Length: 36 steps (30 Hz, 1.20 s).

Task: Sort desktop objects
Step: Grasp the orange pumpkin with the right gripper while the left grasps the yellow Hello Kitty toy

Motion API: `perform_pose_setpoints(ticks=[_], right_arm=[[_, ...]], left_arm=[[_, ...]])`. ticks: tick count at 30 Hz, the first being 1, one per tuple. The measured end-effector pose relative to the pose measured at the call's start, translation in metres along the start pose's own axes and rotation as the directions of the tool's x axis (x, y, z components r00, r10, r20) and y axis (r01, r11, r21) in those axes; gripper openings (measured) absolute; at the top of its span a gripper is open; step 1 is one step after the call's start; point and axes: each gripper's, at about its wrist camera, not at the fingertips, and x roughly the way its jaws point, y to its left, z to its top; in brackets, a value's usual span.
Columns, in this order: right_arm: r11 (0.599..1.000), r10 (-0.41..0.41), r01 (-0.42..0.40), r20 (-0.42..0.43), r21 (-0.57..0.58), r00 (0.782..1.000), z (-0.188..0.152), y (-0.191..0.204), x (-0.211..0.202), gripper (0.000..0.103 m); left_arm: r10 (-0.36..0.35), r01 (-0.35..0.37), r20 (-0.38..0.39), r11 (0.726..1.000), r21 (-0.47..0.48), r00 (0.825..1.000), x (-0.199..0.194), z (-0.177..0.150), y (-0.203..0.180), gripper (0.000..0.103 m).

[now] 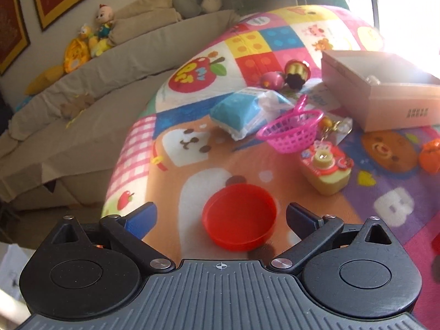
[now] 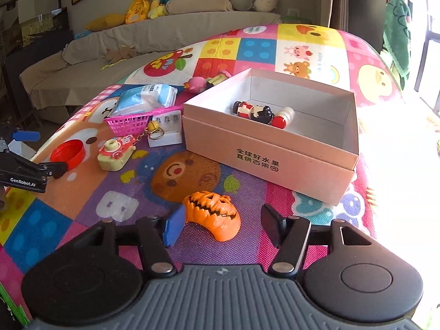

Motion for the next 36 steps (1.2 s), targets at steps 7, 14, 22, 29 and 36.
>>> perform_pose_setpoints(ticks=[7, 14, 22, 29, 36], right_arm=[[1.000, 0.002, -0.002, -0.005, 0.012, 1.000, -0.004, 0.007, 0.005, 0.069], [0.999, -0.042, 0.041, 0.040, 0.007, 0.998, -0.009, 0.005, -0.002, 0.079], [0.993, -0.077, 0.074, 0.019, 0.096, 0.997, -0.016, -0.014, 0.003, 0.081], [0.995, -0.062, 0.058, 0.043, 0.078, 0.997, -0.014, -0.007, -0.003, 0.084], [0.987, -0.105, 0.101, 0.031, 0.127, 0.994, -0.020, -0.022, -0.003, 0.085]], left_arm=[[-0.211, 0.211, 0.024, 0.977, -0.035, 0.977, 0.027, 0.022, -0.048, 0.102], [-0.486, 0.483, -0.057, 0.873, -0.068, 0.872, 0.036, 0.020, -0.064, 0.103], [-0.356, 0.352, -0.004, 0.921, 0.168, 0.934, 0.027, 0.011, -0.084, 0.103], [-0.422, 0.423, -0.037, 0.901, 0.095, 0.906, 0.061, 0.029, -0.077, 0.103], [-0.602, 0.598, -0.054, 0.774, 0.207, 0.797, 0.013, 0.001, -0.093, 0.103]])
